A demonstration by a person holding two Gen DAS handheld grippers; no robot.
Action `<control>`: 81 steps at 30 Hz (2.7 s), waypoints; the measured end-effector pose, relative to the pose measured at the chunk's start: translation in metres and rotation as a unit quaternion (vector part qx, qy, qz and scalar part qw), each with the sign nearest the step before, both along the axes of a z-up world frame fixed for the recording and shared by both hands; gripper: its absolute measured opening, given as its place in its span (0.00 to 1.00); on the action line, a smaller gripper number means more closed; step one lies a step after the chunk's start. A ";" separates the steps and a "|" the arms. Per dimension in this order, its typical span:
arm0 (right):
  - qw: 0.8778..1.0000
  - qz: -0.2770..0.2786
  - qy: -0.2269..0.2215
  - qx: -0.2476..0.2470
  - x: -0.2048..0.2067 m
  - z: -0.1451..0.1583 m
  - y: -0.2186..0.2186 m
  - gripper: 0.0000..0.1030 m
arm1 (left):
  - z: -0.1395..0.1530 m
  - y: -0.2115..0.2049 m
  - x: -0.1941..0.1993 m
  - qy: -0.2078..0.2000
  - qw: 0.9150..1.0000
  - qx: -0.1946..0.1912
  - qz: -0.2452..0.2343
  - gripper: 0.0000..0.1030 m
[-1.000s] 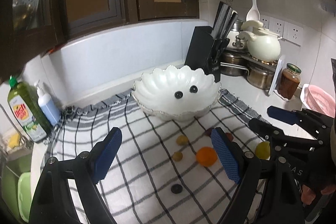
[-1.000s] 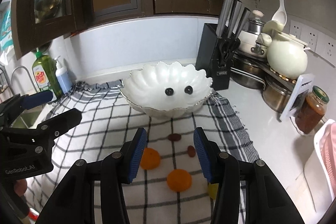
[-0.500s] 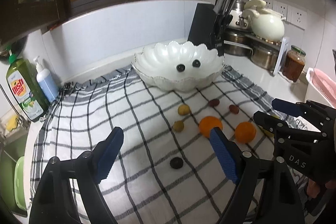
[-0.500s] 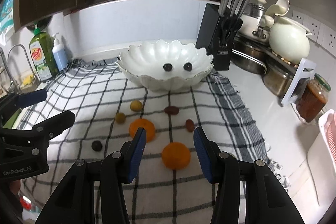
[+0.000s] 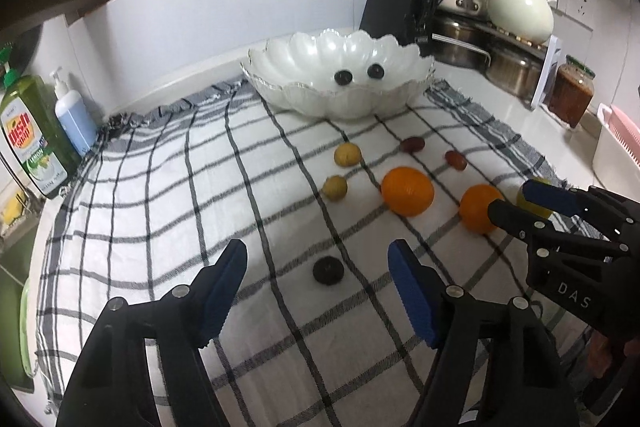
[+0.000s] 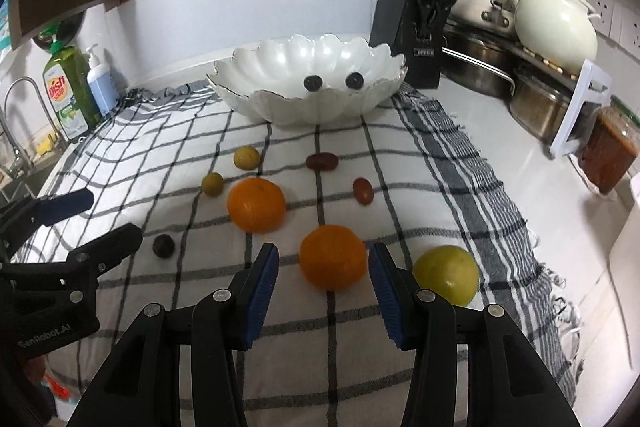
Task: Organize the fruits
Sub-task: 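Grasp a dark grape with the left gripper while the right gripper grasps an orange, then carry the dark grape and the orange over the white bowl with both grippers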
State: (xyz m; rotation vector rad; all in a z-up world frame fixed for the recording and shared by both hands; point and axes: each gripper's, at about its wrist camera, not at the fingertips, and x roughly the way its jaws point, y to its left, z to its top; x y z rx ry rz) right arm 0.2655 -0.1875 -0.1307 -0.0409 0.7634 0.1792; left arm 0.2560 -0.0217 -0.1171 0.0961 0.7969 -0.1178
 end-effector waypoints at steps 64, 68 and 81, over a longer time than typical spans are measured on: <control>0.998 -0.006 -0.037 0.044 0.010 0.028 0.008 0.43 | 0.026 0.007 0.023 -0.038 0.998 -0.038 -0.028 0.22; 0.997 -0.006 -0.058 0.048 0.012 0.042 0.011 0.43 | 0.039 0.010 0.025 -0.059 0.997 -0.041 -0.031 0.22; 0.993 0.000 -0.105 0.045 0.034 0.077 0.020 0.43 | 0.079 0.018 0.047 -0.125 0.991 -0.036 -0.042 0.22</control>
